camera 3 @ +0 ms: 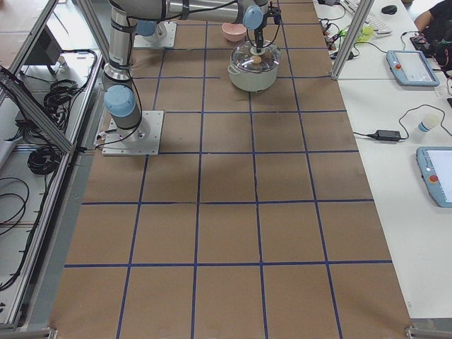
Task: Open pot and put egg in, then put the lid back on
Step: 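Lower the glass lid onto the pot with the right gripper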
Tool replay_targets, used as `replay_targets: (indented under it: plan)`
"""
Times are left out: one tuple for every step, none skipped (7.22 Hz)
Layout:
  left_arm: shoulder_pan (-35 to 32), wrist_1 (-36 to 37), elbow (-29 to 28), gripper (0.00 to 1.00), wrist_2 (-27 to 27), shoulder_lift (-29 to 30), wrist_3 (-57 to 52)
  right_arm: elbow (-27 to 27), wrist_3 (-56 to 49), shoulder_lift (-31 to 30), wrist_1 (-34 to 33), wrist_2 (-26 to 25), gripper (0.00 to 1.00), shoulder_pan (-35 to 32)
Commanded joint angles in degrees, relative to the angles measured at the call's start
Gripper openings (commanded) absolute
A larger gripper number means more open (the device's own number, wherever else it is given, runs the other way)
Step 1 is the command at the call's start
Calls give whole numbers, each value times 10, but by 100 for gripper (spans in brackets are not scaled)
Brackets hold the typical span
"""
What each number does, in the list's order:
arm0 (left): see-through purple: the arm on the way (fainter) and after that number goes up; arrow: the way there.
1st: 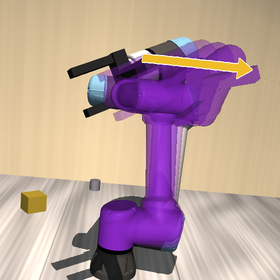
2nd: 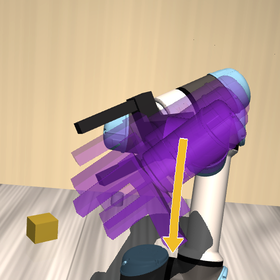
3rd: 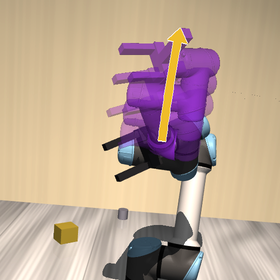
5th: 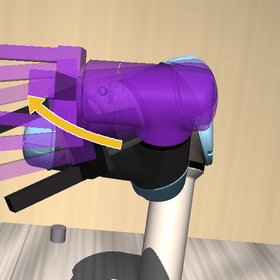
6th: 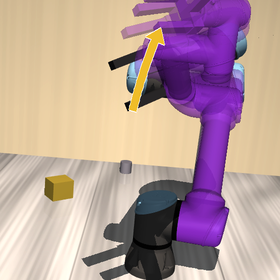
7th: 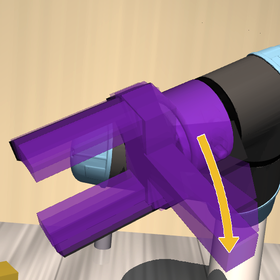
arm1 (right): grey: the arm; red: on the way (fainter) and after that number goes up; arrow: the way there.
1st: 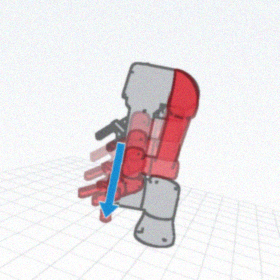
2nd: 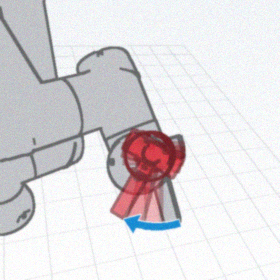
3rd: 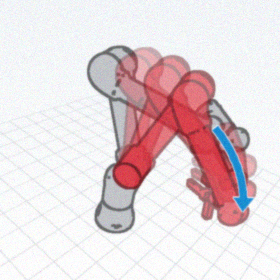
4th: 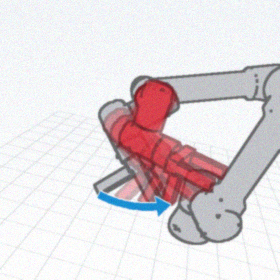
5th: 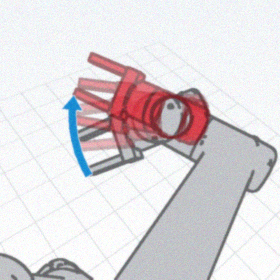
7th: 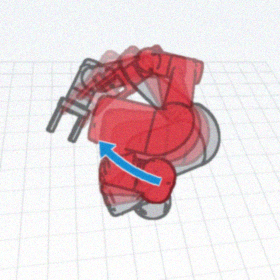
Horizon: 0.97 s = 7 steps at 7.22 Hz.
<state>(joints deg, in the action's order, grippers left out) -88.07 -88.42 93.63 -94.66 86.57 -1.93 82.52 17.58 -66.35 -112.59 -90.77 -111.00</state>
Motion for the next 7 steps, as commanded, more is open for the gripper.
replay_targets:
  plan:
    - [0, -1, 1, 98, 0, 0, 0, 1, 1, 0, 0, -5, 64, 0]
    - [0, 0, 1, 98, 0, 0, 0, 0, 1, 0, 1, -4, 82, 0]
    - [0, -1, 1, 98, 0, -1, 0, -1, 5, 0, 1, -1, 85, 0]
    - [0, -1, 1, 98, 0, -1, 0, -1, 7, 0, 1, 0, 86, 0]
    - [0, 0, 1, 98, 0, -1, 1, -2, 6, -1, 2, 0, 86, 3]
    - [-1, -1, 1, 98, 0, -1, 1, -2, 6, -9, 8, 2, 87, 10]
    - [-1, -1, 1, 98, 0, -1, 1, -6, 0, -35, 46, 1, 88, 26]
